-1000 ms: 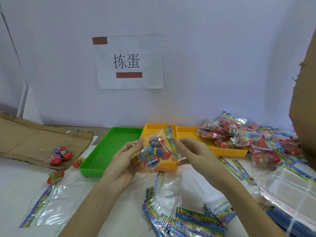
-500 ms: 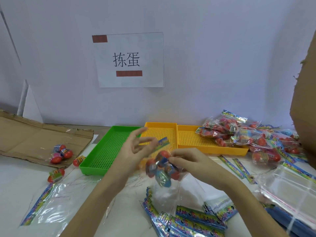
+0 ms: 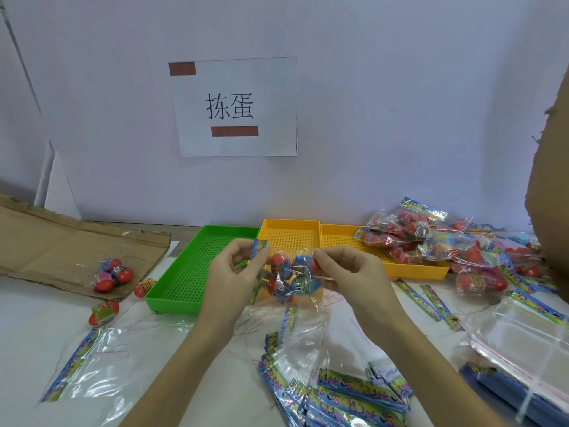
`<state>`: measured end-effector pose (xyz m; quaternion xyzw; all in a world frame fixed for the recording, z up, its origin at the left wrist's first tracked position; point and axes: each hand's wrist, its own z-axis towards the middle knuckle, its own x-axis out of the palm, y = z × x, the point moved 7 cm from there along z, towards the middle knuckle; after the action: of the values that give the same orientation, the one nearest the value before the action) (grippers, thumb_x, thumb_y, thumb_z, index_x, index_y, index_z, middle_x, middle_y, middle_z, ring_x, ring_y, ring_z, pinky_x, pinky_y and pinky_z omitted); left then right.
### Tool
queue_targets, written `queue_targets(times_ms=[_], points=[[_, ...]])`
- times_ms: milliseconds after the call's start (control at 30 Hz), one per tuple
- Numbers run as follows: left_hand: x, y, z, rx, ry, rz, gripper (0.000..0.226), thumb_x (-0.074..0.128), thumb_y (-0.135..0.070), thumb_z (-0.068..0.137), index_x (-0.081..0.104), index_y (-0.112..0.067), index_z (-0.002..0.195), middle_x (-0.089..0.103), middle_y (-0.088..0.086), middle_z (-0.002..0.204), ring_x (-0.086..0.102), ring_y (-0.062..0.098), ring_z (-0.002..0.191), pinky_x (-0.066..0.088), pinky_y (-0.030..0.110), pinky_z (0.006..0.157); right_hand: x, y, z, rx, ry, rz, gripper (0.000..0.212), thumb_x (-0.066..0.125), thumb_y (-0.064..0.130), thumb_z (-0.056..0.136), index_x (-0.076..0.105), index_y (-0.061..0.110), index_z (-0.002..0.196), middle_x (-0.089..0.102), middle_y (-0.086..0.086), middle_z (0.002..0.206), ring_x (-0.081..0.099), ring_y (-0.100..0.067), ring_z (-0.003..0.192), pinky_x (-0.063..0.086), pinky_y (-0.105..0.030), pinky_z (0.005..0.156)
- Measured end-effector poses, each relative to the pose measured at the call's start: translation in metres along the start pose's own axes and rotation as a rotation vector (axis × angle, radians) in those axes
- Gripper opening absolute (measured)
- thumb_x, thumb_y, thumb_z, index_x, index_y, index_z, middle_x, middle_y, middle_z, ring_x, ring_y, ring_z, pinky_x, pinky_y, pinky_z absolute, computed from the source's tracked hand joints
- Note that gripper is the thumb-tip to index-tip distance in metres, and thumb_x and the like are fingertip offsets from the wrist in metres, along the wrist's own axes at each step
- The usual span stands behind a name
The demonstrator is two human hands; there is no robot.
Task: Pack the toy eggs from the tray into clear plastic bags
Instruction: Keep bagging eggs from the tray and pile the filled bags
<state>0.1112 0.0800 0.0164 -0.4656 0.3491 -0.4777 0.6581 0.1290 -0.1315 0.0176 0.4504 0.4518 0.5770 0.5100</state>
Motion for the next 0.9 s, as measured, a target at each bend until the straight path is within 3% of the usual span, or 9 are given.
queue_targets(times_ms=[200, 433, 533, 633, 700, 800, 900], points=[[0.001, -0.008, -0.004, 0.113, -0.022, 0.032, 0.018, 0.07, -0.022, 0.099, 0.069, -0.013, 0.084, 0.075, -0.006, 0.077, 0.069, 0.004, 0.066, 0.053, 0.014, 0.058, -0.002, 0.002, -0.001, 0.031, -0.035, 0.012, 0.016, 0.066, 0.016, 0.099, 0.08, 0.009, 0.097, 0.079, -0.007, 0.09, 0.077, -0.021, 0.089, 0.062, -0.027, 0.074], [-0.002, -0.003, -0.007, 0.079, -0.143, -0.043, 0.021, 0.057, -0.025, 0.108, 0.062, -0.014, 0.09, 0.068, -0.006, 0.079, 0.065, 0.006, 0.07, 0.057, 0.028, 0.063, 0.007, 0.005, -0.005, -0.009, -0.017, 0.087, 0.017, 0.065, 0.014, 0.099, 0.076, 0.001, 0.095, 0.079, -0.008, 0.087, 0.077, -0.019, 0.087, 0.061, -0.024, 0.075], [-0.003, -0.012, -0.011, 0.2, -0.16, 0.058, 0.022, 0.053, -0.025, 0.11, 0.057, -0.018, 0.089, 0.063, -0.012, 0.074, 0.059, 0.002, 0.065, 0.05, 0.018, 0.06, 0.013, 0.005, -0.005, 0.001, 0.077, 0.077, 0.012, 0.064, 0.01, 0.1, 0.073, 0.003, 0.104, 0.078, -0.006, 0.09, 0.076, -0.02, 0.088, 0.061, -0.026, 0.077], [-0.002, -0.023, -0.015, 0.363, -0.156, 0.213, 0.02, 0.052, -0.025, 0.11, 0.055, -0.026, 0.09, 0.062, -0.01, 0.073, 0.058, 0.011, 0.059, 0.046, 0.022, 0.053, 0.018, 0.003, -0.005, 0.05, 0.172, 0.077, 0.017, 0.067, 0.019, 0.098, 0.074, 0.009, 0.11, 0.078, -0.005, 0.094, 0.075, -0.021, 0.091, 0.062, -0.033, 0.082], [-0.002, -0.029, -0.017, 0.444, -0.171, 0.285, 0.02, 0.052, -0.025, 0.111, 0.055, -0.029, 0.092, 0.062, -0.01, 0.074, 0.059, 0.014, 0.061, 0.046, 0.026, 0.054, 0.02, 0.003, -0.006, 0.037, 0.226, 0.006, 0.028, 0.069, 0.034, 0.093, 0.078, 0.01, 0.106, 0.079, -0.005, 0.093, 0.075, -0.02, 0.092, 0.062, -0.031, 0.083], [-0.001, -0.036, -0.019, 0.544, -0.172, 0.35, 0.014, 0.053, -0.029, 0.109, 0.056, -0.032, 0.096, 0.063, -0.019, 0.08, 0.061, 0.008, 0.067, 0.046, 0.021, 0.059, 0.02, 0.0, -0.009, 0.065, 0.255, -0.016, 0.028, 0.073, 0.036, 0.086, 0.08, 0.012, 0.099, 0.079, -0.008, 0.094, 0.076, -0.018, 0.092, 0.06, -0.024, 0.079], [-0.003, -0.035, -0.017, 0.568, -0.166, 0.378, 0.014, 0.053, -0.034, 0.108, 0.059, -0.028, 0.097, 0.062, -0.012, 0.079, 0.06, 0.013, 0.064, 0.05, 0.038, 0.056, 0.013, 0.0, -0.007, 0.054, 0.193, -0.027, 0.02, 0.077, 0.032, 0.087, 0.081, 0.012, 0.091, 0.078, -0.009, 0.09, 0.073, -0.016, 0.086, 0.058, -0.021, 0.075]])
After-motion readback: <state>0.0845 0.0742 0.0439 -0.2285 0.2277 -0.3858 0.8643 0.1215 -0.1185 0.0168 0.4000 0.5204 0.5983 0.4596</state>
